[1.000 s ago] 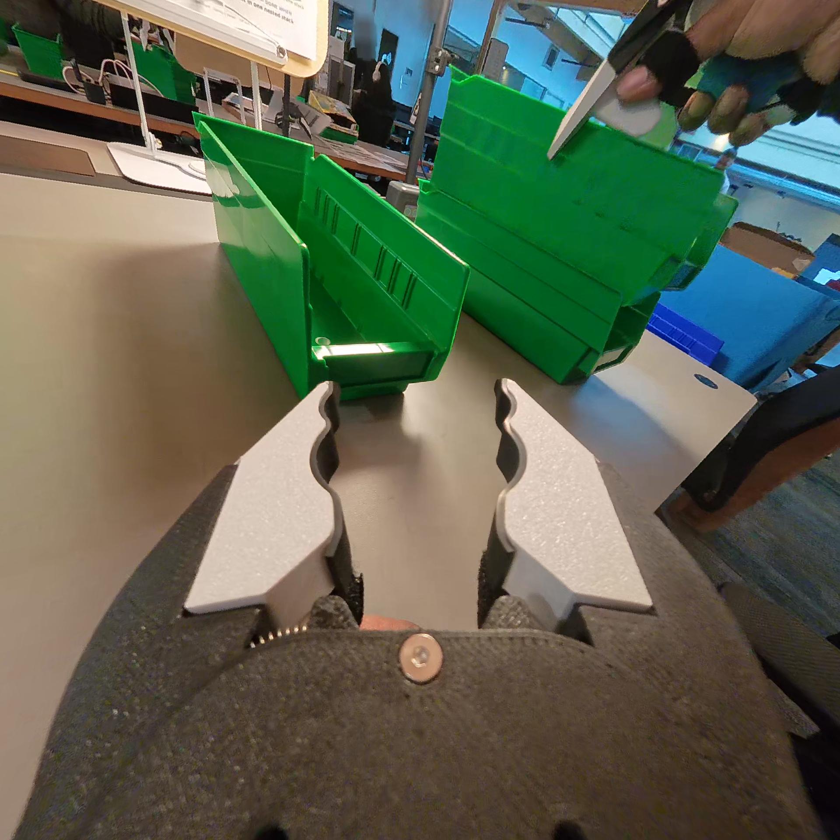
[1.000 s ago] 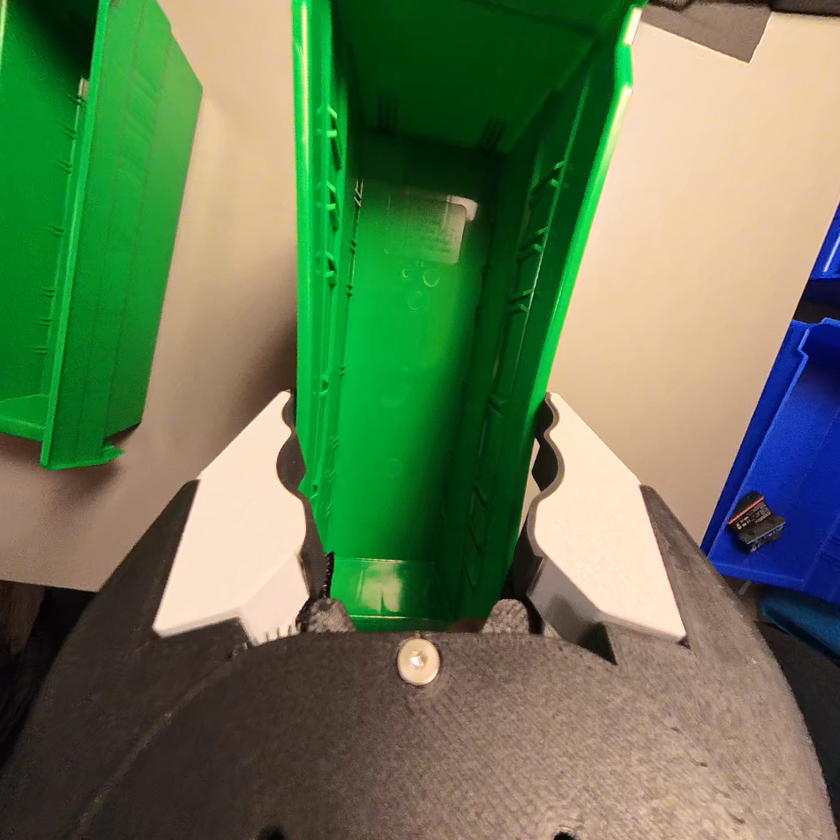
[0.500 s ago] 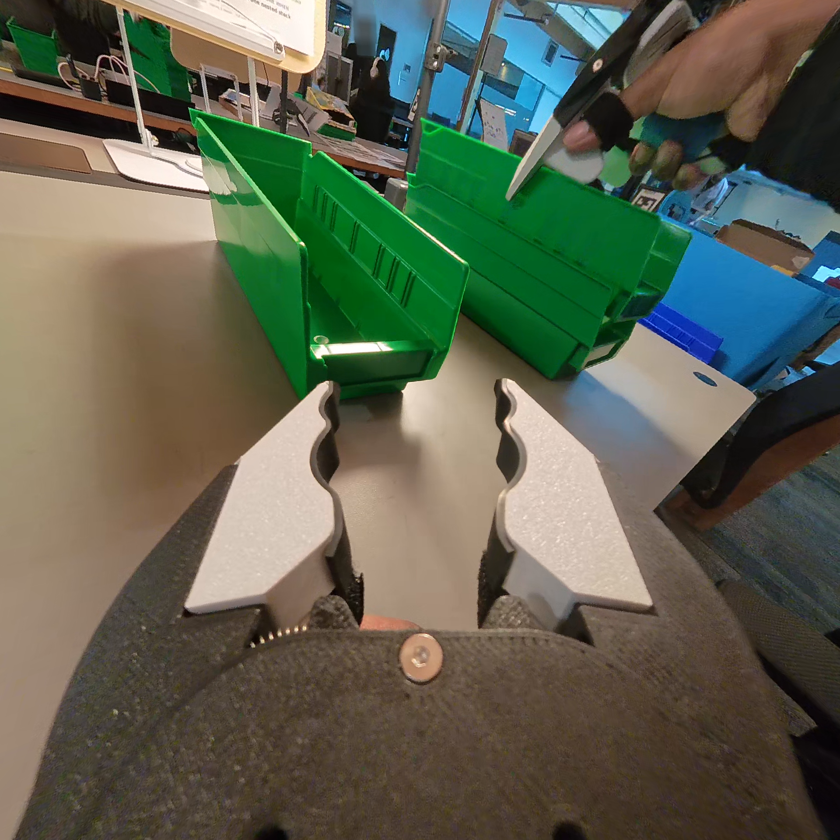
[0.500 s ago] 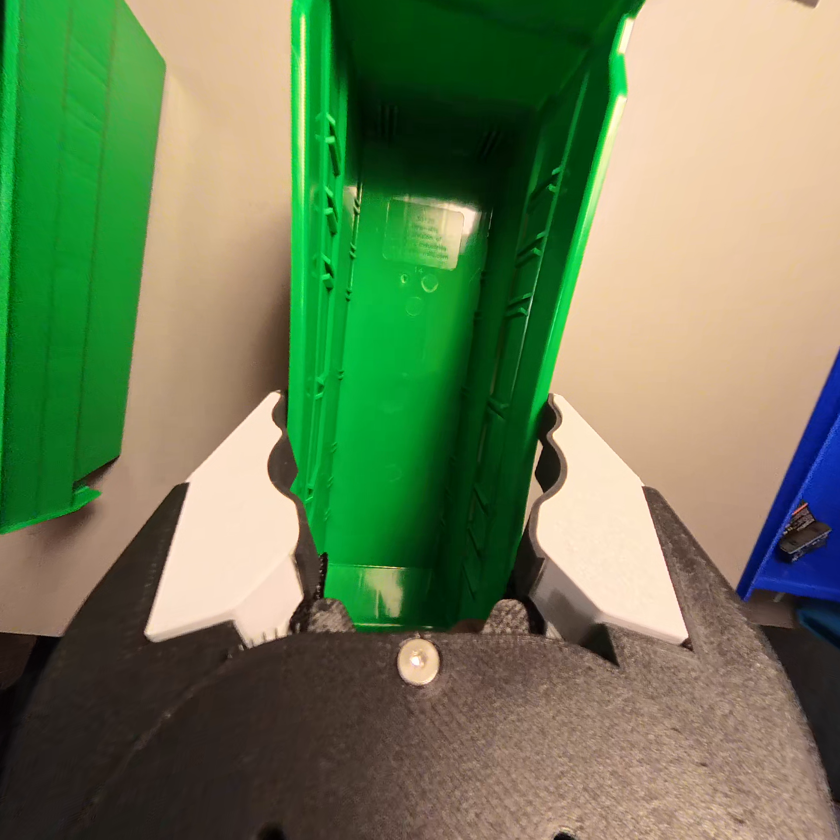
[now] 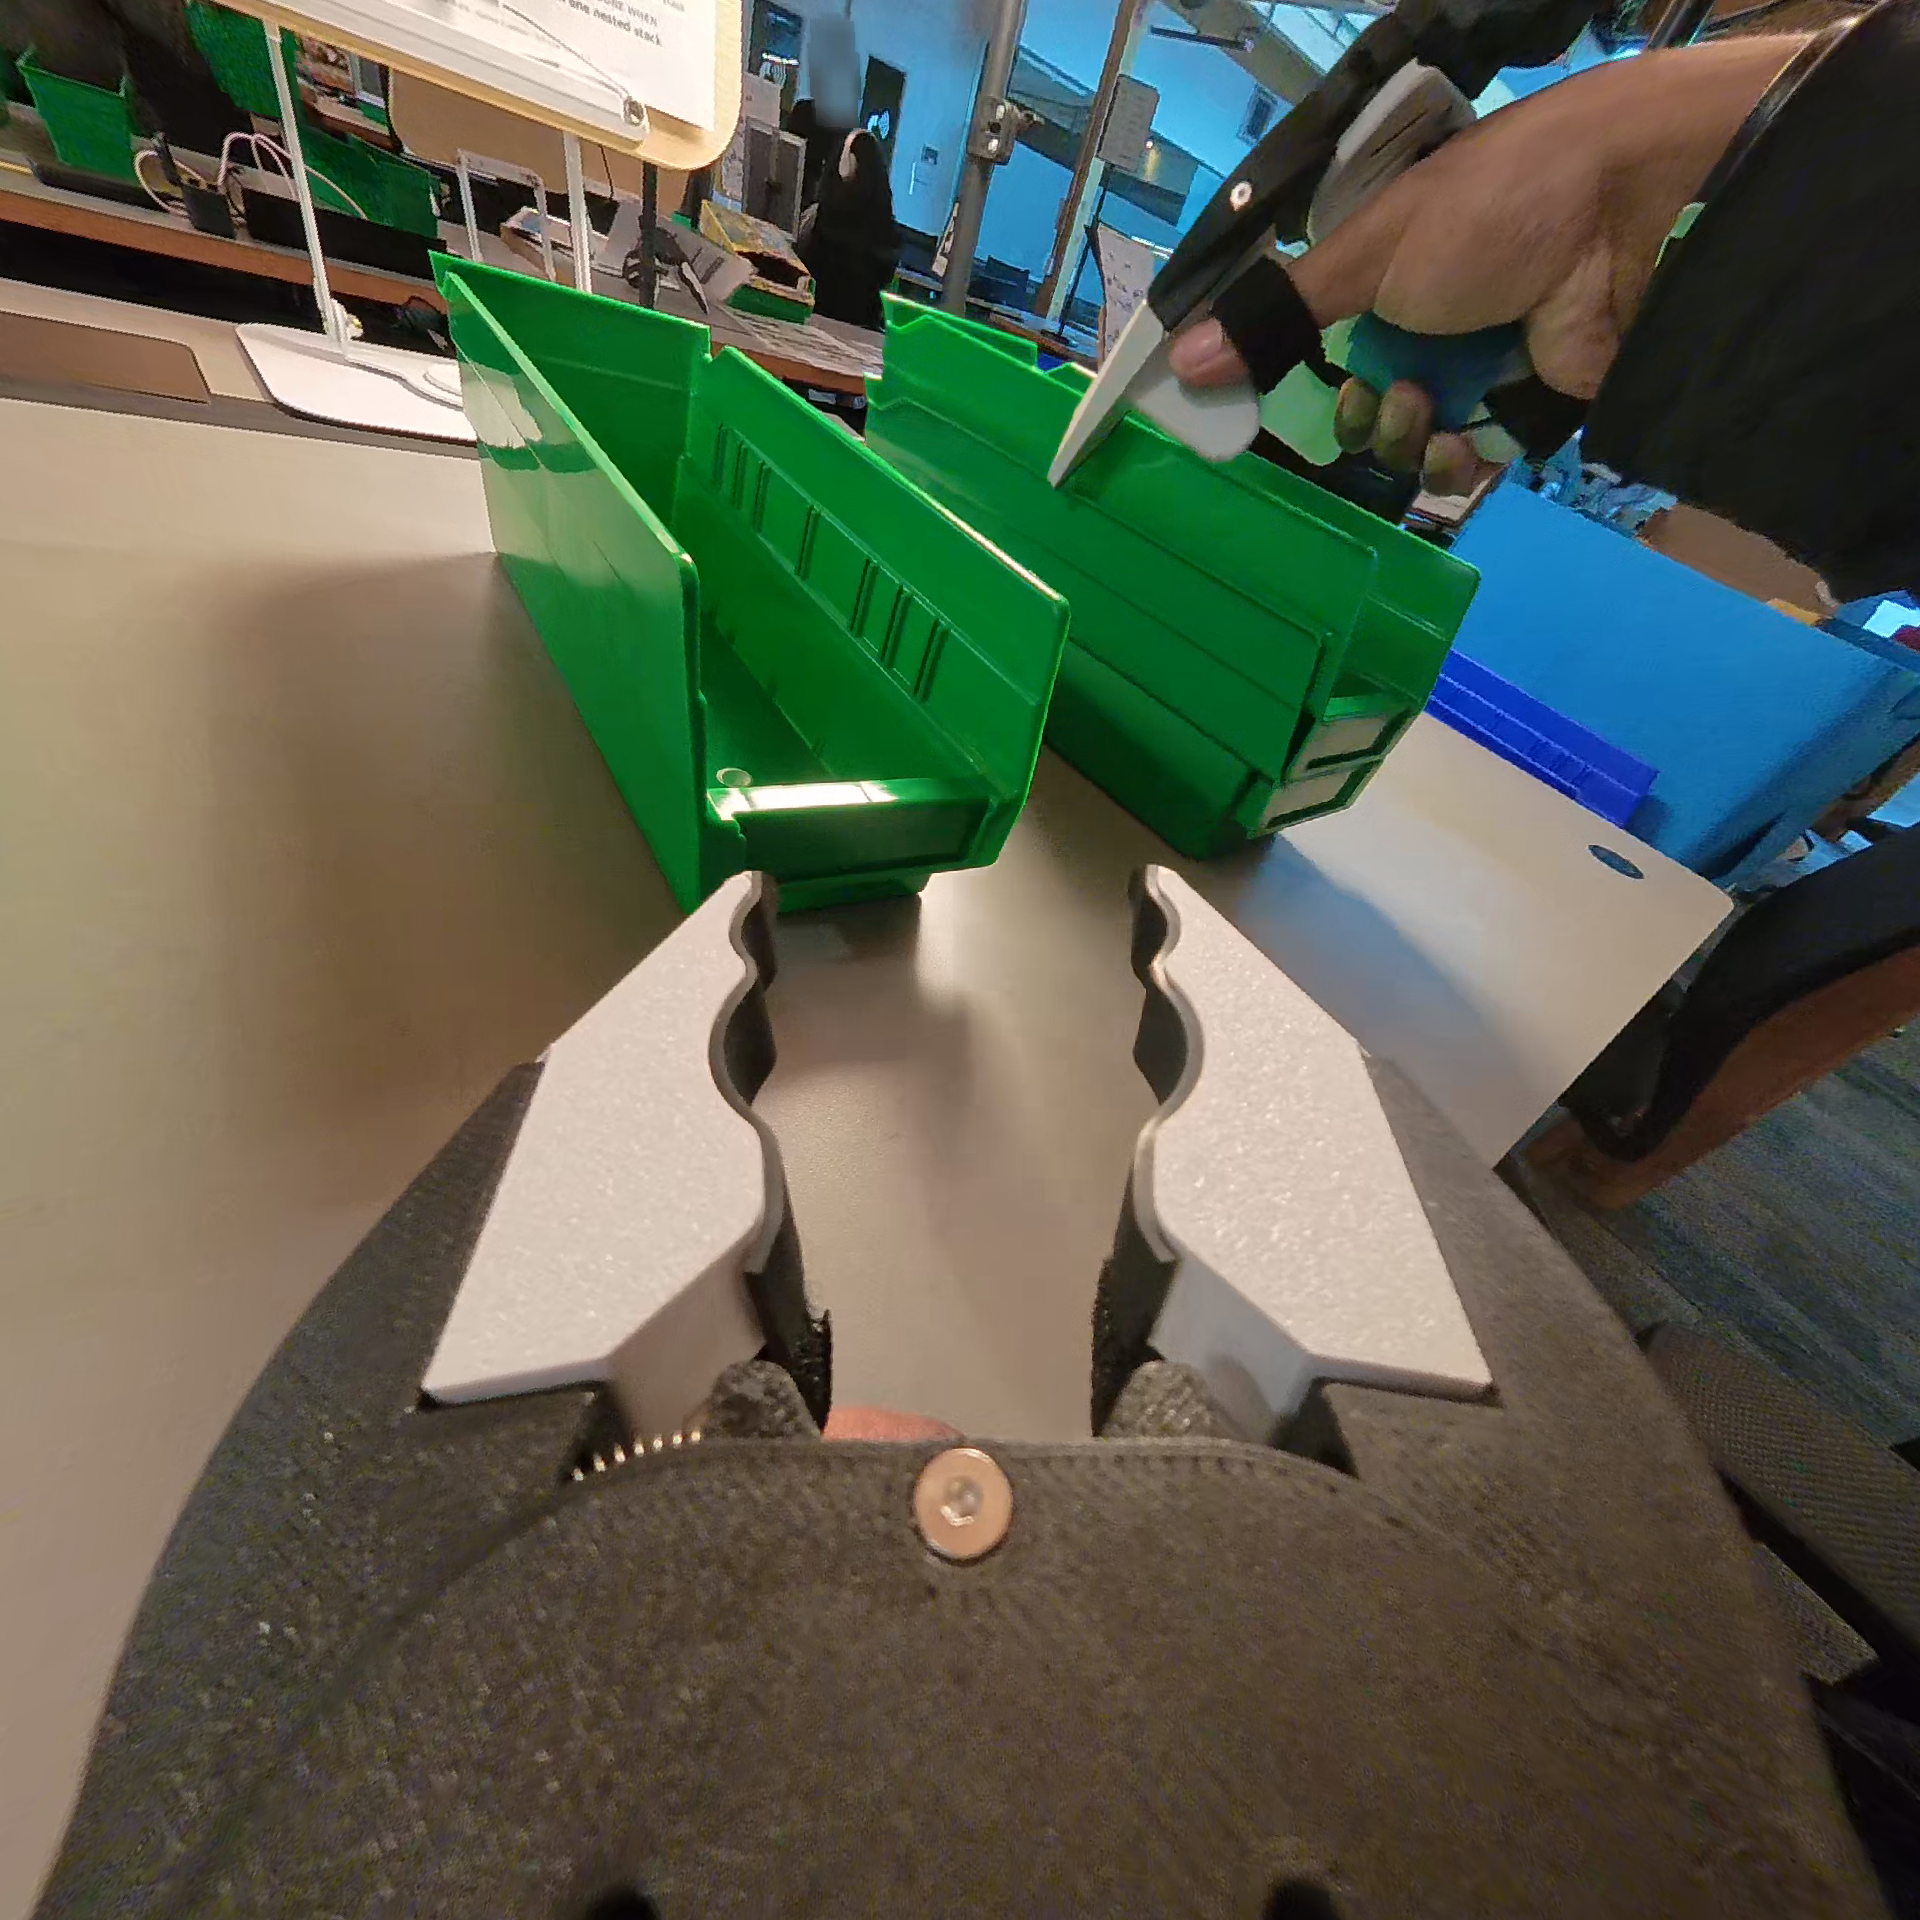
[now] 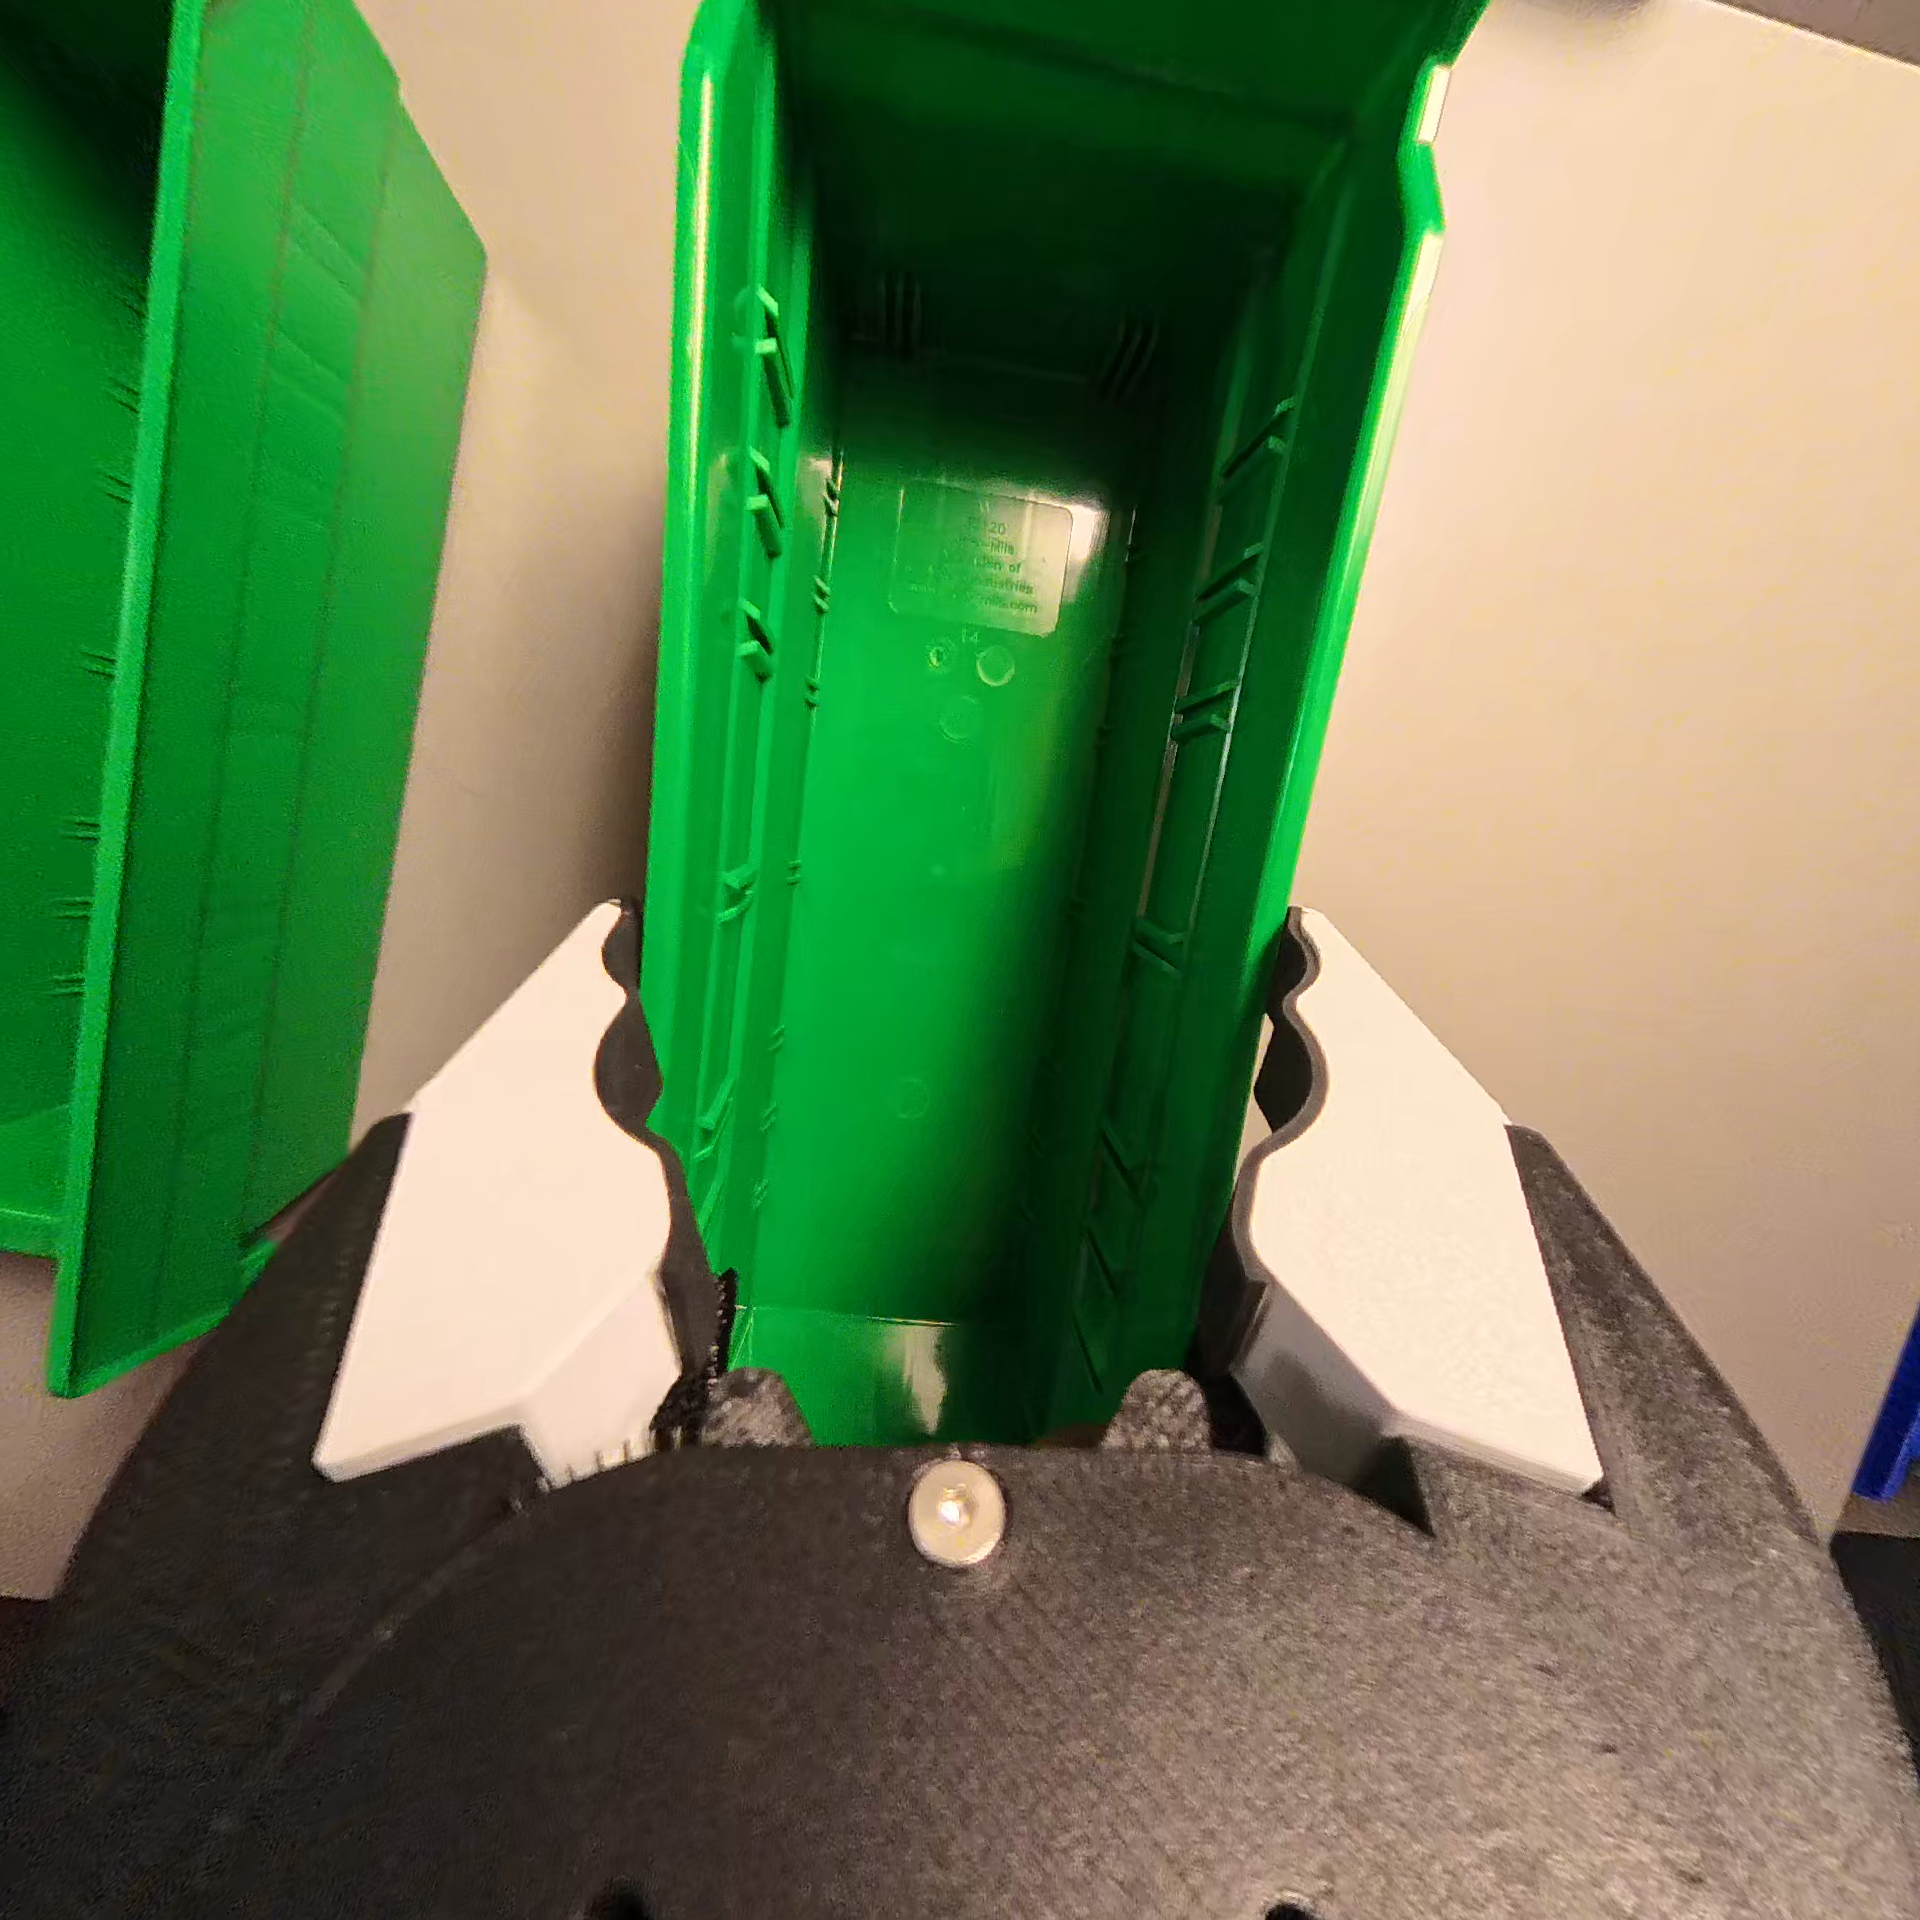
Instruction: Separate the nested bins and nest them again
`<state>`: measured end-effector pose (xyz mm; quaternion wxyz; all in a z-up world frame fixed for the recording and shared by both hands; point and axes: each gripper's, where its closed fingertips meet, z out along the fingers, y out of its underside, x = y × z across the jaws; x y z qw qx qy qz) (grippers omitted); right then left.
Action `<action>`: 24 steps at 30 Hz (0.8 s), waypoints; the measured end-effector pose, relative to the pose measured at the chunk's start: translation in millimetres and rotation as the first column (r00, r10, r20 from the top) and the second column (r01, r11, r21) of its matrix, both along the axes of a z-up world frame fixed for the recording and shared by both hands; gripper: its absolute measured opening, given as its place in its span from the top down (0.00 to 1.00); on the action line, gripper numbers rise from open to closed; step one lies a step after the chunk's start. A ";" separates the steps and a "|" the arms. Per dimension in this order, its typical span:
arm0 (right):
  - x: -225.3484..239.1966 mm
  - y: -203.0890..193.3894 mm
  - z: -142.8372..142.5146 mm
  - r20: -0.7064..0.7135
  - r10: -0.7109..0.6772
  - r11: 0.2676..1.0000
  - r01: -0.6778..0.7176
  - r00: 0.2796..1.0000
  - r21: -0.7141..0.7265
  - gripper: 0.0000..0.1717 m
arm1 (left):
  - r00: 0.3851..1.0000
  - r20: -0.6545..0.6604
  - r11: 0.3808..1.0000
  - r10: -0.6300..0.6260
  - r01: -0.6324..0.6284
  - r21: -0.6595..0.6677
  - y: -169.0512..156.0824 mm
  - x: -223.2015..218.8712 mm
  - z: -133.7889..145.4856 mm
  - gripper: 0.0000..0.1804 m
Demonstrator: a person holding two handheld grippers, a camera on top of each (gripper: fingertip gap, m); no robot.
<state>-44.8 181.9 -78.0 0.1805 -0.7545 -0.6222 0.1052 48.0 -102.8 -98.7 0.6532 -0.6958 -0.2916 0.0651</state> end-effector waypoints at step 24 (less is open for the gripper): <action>36.4 -24.6 10.5 -0.244 0.129 0.915 -0.210 0.961 -0.344 0.51 | 1.000 -0.013 1.000 0.005 -0.005 0.016 -1.4 0.3 3.1 0.61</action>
